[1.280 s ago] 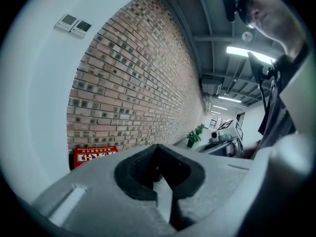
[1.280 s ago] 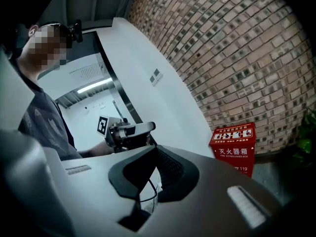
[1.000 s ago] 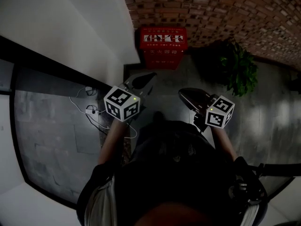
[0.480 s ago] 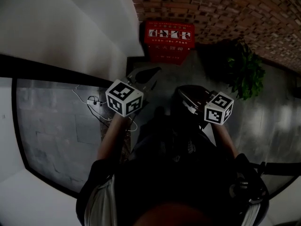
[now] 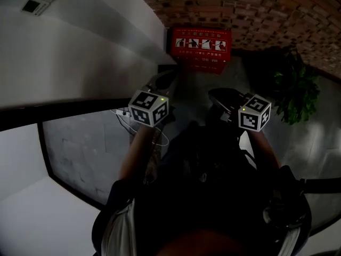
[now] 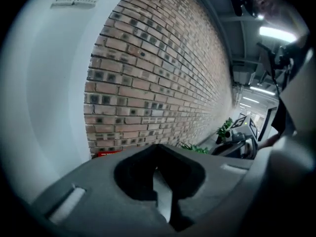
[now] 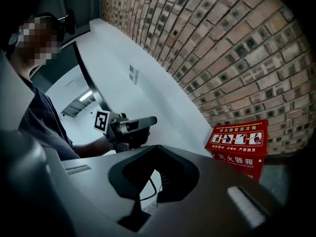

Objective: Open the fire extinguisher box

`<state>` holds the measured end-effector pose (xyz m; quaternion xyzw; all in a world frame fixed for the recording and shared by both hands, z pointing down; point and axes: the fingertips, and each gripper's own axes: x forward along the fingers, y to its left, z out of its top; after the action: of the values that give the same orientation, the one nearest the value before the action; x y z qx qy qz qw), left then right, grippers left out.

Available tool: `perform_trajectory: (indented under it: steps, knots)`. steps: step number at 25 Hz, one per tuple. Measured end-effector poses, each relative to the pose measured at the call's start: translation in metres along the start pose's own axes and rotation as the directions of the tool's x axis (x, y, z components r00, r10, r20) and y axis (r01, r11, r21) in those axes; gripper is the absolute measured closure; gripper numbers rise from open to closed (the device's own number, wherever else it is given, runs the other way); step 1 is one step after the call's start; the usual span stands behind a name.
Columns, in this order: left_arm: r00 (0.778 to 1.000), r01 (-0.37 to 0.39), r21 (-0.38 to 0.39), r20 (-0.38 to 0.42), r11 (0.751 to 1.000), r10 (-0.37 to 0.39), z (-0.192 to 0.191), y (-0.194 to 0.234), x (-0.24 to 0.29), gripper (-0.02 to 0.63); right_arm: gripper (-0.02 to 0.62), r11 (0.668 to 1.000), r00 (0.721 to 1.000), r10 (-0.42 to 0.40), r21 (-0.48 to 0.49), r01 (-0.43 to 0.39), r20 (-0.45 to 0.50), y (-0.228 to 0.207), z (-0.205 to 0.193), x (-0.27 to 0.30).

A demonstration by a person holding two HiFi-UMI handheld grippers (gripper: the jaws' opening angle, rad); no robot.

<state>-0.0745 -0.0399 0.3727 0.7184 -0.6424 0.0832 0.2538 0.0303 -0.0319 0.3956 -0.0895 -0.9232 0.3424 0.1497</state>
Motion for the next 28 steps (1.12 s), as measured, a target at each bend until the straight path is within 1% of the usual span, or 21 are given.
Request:
perform_trajectory:
  steps: [2, 4, 8, 11, 14, 19, 22, 25, 28]
  knots:
    - [0.999, -0.030, -0.038, 0.016, 0.999, 0.030, 0.008, 0.008, 0.012, 0.609, 0.594, 1.000, 1.000, 0.023, 0.017, -0.023, 0.007, -0.013, 0.008, -0.001]
    - [0.999, -0.043, -0.083, 0.026, 0.996, 0.045, 0.012, 0.013, 0.022, 0.611, 0.594, 0.998, 0.999, 0.045, 0.033, -0.045, 0.002, -0.023, 0.013, -0.002]
    - [0.996, -0.048, -0.179, 0.062, 0.983, 0.060, 0.019, 0.019, 0.041, 0.611, 0.594, 0.995, 0.996, 0.089, 0.056, -0.088, -0.001, -0.036, 0.030, -0.004]
    - [0.996, -0.053, -0.231, 0.057, 0.971, 0.068, 0.012, 0.029, 0.051, 0.611, 0.594, 0.993, 0.994, 0.105, 0.062, -0.103, -0.027, -0.044, 0.033, 0.002]
    - [0.997, -0.073, -0.230, 0.018, 0.970, 0.079, 0.000, 0.040, 0.061, 0.611, 0.594, 0.993, 0.993, 0.101, 0.074, -0.097, -0.059, -0.051, 0.031, 0.012]
    - [0.998, -0.056, -0.237, -0.029, 0.970, 0.051, -0.021, 0.065, 0.080, 0.611, 0.594, 0.997, 0.992, 0.058, 0.063, -0.052, -0.110, -0.067, 0.022, 0.037]
    - [0.999, -0.023, -0.245, -0.050, 0.969, 0.011, -0.028, 0.082, 0.093, 0.611, 0.594, 0.998, 0.992, 0.015, 0.056, -0.007, -0.127, -0.078, 0.022, 0.054]
    - [0.997, 0.024, -0.253, -0.067, 0.967, -0.042, -0.031, 0.101, 0.105, 0.611, 0.594, 0.998, 0.991, -0.040, 0.046, 0.046, -0.129, -0.086, 0.030, 0.074]
    - [0.993, 0.045, -0.207, -0.100, 0.977, -0.067, -0.034, 0.128, 0.119, 0.611, 0.594, 0.995, 0.986, -0.078, 0.055, 0.087, -0.145, -0.098, 0.036, 0.098]
